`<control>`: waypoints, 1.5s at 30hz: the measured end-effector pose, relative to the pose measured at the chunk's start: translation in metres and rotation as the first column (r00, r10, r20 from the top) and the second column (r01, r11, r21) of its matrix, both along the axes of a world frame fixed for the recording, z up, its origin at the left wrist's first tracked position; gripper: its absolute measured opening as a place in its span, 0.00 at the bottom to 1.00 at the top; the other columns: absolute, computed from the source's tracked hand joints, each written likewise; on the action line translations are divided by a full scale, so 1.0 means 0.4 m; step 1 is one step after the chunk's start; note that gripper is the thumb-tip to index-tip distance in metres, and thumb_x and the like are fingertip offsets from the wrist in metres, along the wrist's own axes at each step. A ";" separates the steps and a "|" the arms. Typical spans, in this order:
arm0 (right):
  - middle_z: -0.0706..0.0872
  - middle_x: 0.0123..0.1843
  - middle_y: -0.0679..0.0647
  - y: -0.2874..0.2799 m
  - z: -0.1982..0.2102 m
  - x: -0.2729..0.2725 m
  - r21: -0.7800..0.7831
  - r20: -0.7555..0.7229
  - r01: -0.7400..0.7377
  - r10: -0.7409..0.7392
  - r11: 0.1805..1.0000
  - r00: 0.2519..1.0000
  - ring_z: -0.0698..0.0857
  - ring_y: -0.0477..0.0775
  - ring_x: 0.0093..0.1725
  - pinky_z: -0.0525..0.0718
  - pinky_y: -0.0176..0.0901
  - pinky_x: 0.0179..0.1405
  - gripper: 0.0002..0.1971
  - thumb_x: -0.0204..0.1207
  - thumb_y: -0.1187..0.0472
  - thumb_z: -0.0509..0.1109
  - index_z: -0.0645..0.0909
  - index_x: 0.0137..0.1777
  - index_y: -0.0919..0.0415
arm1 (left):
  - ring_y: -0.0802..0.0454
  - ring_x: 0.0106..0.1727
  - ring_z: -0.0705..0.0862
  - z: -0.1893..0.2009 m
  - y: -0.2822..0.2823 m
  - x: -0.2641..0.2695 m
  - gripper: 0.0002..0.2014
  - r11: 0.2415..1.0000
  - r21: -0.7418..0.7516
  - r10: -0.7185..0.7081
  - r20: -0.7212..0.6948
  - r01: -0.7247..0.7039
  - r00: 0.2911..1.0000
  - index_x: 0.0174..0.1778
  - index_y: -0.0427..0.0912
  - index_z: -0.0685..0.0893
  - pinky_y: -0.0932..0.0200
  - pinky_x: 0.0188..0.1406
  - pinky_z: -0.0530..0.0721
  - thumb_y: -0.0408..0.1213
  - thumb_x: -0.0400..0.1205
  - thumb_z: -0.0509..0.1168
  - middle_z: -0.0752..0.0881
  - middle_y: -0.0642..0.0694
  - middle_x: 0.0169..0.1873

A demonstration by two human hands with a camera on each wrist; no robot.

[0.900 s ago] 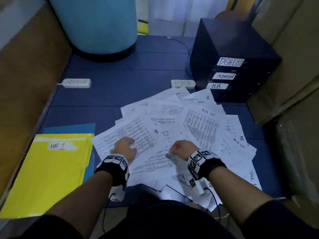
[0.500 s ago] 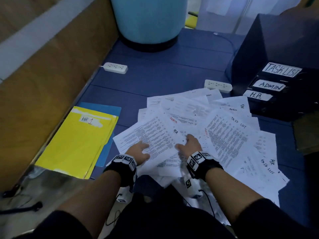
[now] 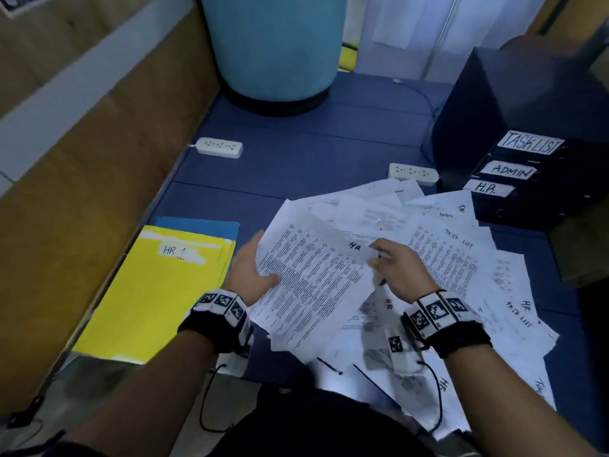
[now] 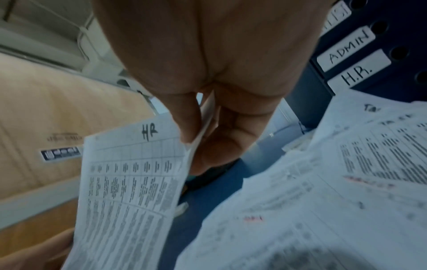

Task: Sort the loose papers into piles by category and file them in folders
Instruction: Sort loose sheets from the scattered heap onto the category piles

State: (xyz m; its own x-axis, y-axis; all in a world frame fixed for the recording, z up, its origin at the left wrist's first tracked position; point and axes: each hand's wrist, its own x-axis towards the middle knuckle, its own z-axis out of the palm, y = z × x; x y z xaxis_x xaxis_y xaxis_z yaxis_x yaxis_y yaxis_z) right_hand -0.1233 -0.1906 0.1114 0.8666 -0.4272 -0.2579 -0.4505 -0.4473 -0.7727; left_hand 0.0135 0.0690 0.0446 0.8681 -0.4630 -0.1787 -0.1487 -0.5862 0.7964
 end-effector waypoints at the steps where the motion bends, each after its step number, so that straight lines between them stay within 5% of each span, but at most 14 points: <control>1: 0.86 0.36 0.51 0.007 0.015 -0.001 0.014 0.031 0.007 -0.008 1.000 0.999 0.82 0.51 0.32 0.80 0.46 0.41 0.09 0.81 0.68 0.67 0.81 0.43 0.55 | 0.53 0.69 0.77 0.024 0.003 0.010 0.39 0.999 -0.053 -0.015 -0.033 0.014 0.999 0.77 0.53 0.66 0.49 0.70 0.74 0.38 0.72 0.76 0.79 0.51 0.68; 3: 0.87 0.32 0.58 0.024 0.038 0.000 0.052 0.071 0.056 -0.060 0.997 0.996 0.82 0.53 0.32 0.79 0.46 0.39 0.10 0.81 0.68 0.66 0.83 0.41 0.54 | 0.52 0.58 0.82 0.063 0.010 0.026 0.26 0.995 -0.101 0.006 -0.054 -0.011 0.999 0.70 0.47 0.75 0.51 0.63 0.80 0.31 0.76 0.72 0.84 0.50 0.58; 7: 0.88 0.44 0.58 0.062 0.049 0.014 0.134 0.133 0.170 -0.187 0.976 0.973 0.86 0.56 0.38 0.85 0.47 0.37 0.05 0.81 0.65 0.68 0.83 0.52 0.57 | 0.51 0.42 0.82 0.099 0.034 0.054 0.10 0.995 -0.088 0.040 -0.002 -0.040 0.999 0.56 0.41 0.84 0.61 0.38 0.78 0.29 0.81 0.67 0.85 0.48 0.43; 11: 0.87 0.51 0.58 0.084 0.012 -0.003 0.154 0.106 0.352 -0.369 0.923 0.923 0.87 0.54 0.38 0.86 0.50 0.43 0.10 0.83 0.53 0.67 0.78 0.58 0.57 | 0.43 0.48 0.83 0.082 0.065 0.090 0.10 0.982 -0.121 0.148 -0.003 -0.147 0.989 0.59 0.37 0.84 0.56 0.48 0.79 0.29 0.82 0.65 0.86 0.41 0.48; 15: 0.85 0.59 0.57 0.078 -0.082 -0.051 -0.086 -0.199 0.363 -0.373 0.928 0.906 0.85 0.57 0.49 0.82 0.50 0.52 0.18 0.79 0.48 0.71 0.77 0.63 0.58 | 0.38 0.49 0.84 0.054 0.103 0.115 0.11 0.977 -0.091 0.195 0.006 -0.194 0.981 0.60 0.35 0.84 0.48 0.51 0.82 0.30 0.82 0.65 0.87 0.36 0.49; 17: 0.81 0.65 0.61 0.076 -0.142 -0.064 -0.184 -0.372 0.335 -0.381 0.924 0.846 0.82 0.59 0.56 0.78 0.47 0.53 0.26 0.78 0.48 0.73 0.74 0.69 0.63 | 0.37 0.51 0.84 0.053 0.111 0.122 0.11 0.979 -0.073 0.190 0.008 -0.189 0.982 0.60 0.34 0.83 0.49 0.52 0.81 0.30 0.82 0.65 0.87 0.36 0.50; 20: 0.73 0.72 0.65 0.084 -0.232 -0.076 -0.386 -0.550 0.293 -0.473 0.875 0.688 0.74 0.67 0.71 0.77 0.59 0.67 0.41 0.70 0.41 0.78 0.67 0.74 0.65 | 0.39 0.51 0.83 0.057 0.108 0.128 0.12 0.981 -0.054 0.187 0.016 -0.186 0.982 0.61 0.32 0.82 0.52 0.52 0.78 0.30 0.83 0.65 0.85 0.36 0.51; 22: 0.69 0.73 0.65 0.096 -0.273 -0.083 -0.433 -0.576 0.289 -0.509 0.854 0.640 0.72 0.69 0.71 0.78 0.64 0.66 0.46 0.64 0.40 0.80 0.64 0.74 0.63 | 0.42 0.50 0.82 0.056 0.102 0.128 0.12 0.983 -0.046 0.177 0.013 -0.177 0.984 0.61 0.33 0.82 0.53 0.52 0.77 0.30 0.83 0.64 0.85 0.38 0.51; 26: 0.69 0.70 0.66 0.108 -0.259 -0.085 -0.373 -0.517 0.393 -0.540 0.840 0.664 0.78 0.71 0.64 0.83 0.60 0.58 0.31 0.72 0.60 0.76 0.64 0.70 0.64 | 0.41 0.49 0.84 0.050 0.090 0.127 0.12 0.987 -0.039 0.153 -0.021 -0.153 0.988 0.61 0.35 0.83 0.54 0.48 0.77 0.30 0.83 0.65 0.86 0.39 0.50; 28: 0.78 0.56 0.65 0.092 -0.247 -0.093 -0.360 -0.419 0.416 -0.543 0.835 0.728 0.82 0.66 0.51 0.82 0.52 0.45 0.19 0.77 0.67 0.68 0.66 0.64 0.65 | 0.42 0.49 0.84 0.052 0.087 0.125 0.11 0.988 -0.029 0.148 -0.030 -0.149 0.989 0.61 0.35 0.83 0.55 0.48 0.77 0.31 0.83 0.65 0.86 0.41 0.49; 31: 0.80 0.40 0.59 0.064 -0.213 -0.104 -0.301 -0.328 0.425 -0.512 0.853 0.794 0.77 0.55 0.34 0.75 0.42 0.34 0.13 0.77 0.70 0.69 0.67 0.52 0.61 | 0.46 0.46 0.82 0.061 0.082 0.118 0.11 0.987 -0.047 0.155 -0.041 -0.156 0.987 0.61 0.34 0.82 0.56 0.47 0.76 0.29 0.83 0.64 0.85 0.42 0.48; 35: 0.78 0.33 0.51 0.038 -0.184 -0.107 -0.335 -0.323 0.377 -0.481 0.864 0.815 0.76 0.50 0.32 0.70 0.37 0.28 0.11 0.79 0.69 0.66 0.71 0.36 0.58 | 0.45 0.48 0.83 0.061 0.080 0.112 0.11 0.988 -0.055 0.141 -0.059 -0.144 0.988 0.61 0.35 0.82 0.56 0.47 0.77 0.29 0.83 0.64 0.85 0.44 0.48; 41: 0.81 0.51 0.61 0.010 -0.171 -0.098 -0.469 -0.291 0.295 -0.461 0.833 0.838 0.84 0.63 0.48 0.85 0.52 0.50 0.12 0.84 0.67 0.60 0.87 0.50 0.64 | 0.45 0.48 0.84 0.051 0.064 0.108 0.10 0.994 -0.055 0.089 -0.077 -0.093 0.993 0.59 0.37 0.83 0.55 0.50 0.79 0.28 0.82 0.64 0.86 0.44 0.49; 45: 0.76 0.50 0.59 -0.015 -0.136 -0.091 -0.553 -0.132 0.331 -0.473 0.764 0.871 0.80 0.64 0.50 0.78 0.49 0.47 0.15 0.84 0.67 0.60 0.86 0.61 0.57 | 0.44 0.50 0.85 0.046 0.059 0.113 0.09 0.998 -0.048 0.040 -0.088 -0.045 0.995 0.56 0.44 0.83 0.50 0.52 0.82 0.29 0.82 0.65 0.87 0.45 0.48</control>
